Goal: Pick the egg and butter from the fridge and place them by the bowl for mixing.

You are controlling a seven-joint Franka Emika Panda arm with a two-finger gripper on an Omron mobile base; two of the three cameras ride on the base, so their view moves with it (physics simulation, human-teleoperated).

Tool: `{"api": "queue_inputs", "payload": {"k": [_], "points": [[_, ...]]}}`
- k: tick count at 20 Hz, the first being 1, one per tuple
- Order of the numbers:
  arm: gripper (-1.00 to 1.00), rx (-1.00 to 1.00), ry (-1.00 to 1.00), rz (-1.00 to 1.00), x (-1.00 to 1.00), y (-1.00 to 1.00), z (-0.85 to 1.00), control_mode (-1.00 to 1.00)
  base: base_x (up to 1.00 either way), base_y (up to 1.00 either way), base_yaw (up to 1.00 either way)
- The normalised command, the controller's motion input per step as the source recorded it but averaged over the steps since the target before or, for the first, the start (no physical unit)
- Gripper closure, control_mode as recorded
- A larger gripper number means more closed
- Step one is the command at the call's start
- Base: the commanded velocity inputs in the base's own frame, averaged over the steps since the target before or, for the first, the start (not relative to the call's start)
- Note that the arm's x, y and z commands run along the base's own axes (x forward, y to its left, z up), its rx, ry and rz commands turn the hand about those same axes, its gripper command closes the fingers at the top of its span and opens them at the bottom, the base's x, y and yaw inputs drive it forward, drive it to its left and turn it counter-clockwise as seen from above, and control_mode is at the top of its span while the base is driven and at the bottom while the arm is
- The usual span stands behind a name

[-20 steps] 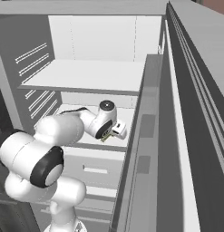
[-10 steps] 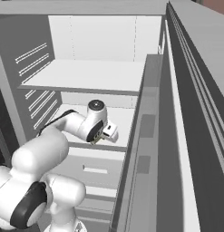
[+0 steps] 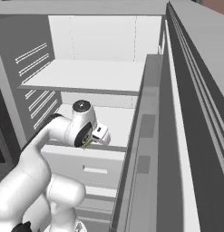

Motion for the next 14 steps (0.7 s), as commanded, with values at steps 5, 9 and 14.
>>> {"api": "queue_inputs", "payload": {"k": [5, 9, 14], "points": [[1.00, -0.05, 0.00, 0.00, -0.40, 0.04, 0.41, -1.00, 0.00, 0.00, 0.00], [1.00, -0.09, 0.00, 0.00, -0.40, 0.02, 0.36, -1.00, 0.00, 0.00, 0.00], [1.00, -0.07, -0.01, 0.01, -0.39, 0.00, 0.36, -1.00, 0.00, 0.00, 0.00]]}}
